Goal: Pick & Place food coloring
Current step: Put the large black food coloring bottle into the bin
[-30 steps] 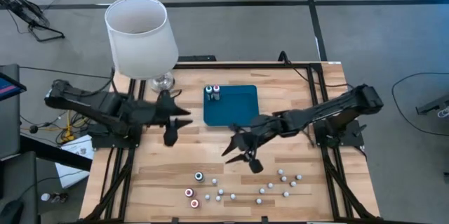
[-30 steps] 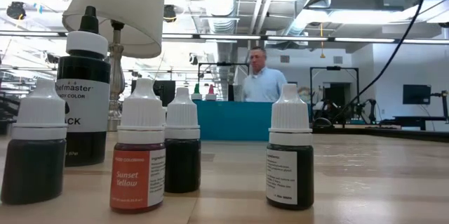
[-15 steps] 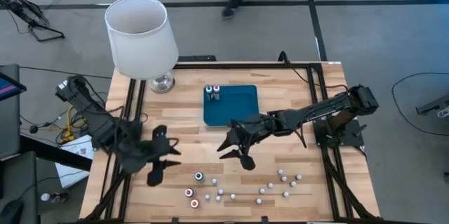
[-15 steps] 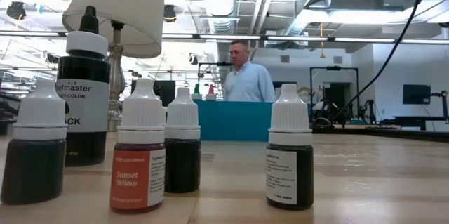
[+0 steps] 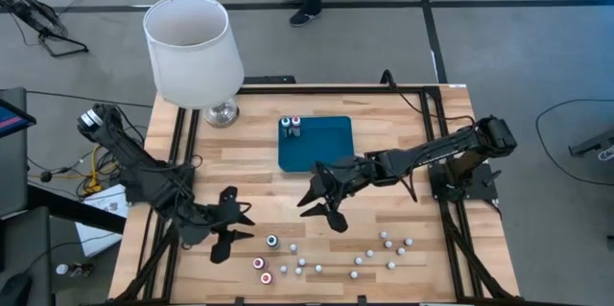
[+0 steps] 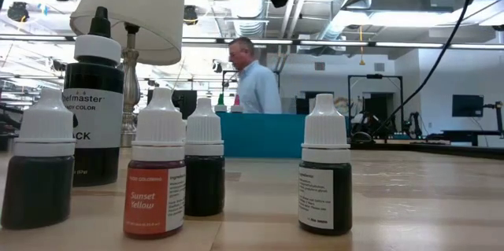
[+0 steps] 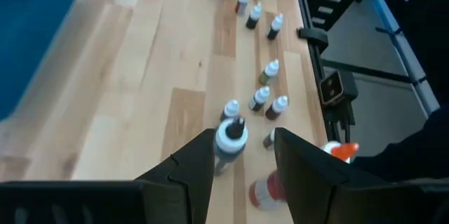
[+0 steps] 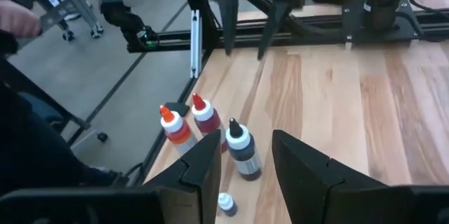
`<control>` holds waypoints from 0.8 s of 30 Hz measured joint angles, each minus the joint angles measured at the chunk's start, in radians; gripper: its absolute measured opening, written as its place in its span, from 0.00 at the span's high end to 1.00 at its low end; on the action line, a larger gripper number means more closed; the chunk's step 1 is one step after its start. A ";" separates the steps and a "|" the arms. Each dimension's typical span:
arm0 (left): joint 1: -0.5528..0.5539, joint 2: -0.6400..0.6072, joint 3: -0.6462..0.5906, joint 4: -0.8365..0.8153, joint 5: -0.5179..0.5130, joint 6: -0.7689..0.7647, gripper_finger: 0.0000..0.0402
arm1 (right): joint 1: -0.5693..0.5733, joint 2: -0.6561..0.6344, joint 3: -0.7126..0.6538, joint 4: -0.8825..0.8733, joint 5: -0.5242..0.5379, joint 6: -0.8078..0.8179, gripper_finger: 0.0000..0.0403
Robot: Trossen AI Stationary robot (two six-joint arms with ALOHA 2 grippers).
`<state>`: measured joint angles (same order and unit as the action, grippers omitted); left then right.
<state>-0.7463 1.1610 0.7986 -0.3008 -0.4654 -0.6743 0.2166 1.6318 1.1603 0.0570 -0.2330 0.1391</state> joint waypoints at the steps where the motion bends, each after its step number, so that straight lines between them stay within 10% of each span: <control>1: 0.004 0.000 -0.018 0.022 0.004 0.000 0.65 | 0.002 0.000 0.000 -0.001 0.000 0.008 0.71; 24: 0.121 0.164 -0.111 0.331 0.174 0.195 0.65 | 0.032 0.000 0.000 -0.111 0.000 0.065 0.71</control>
<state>-0.6255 1.3251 0.6872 0.0304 -0.2916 -0.4794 0.2487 1.6321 1.1603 -0.0536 -0.2333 0.2043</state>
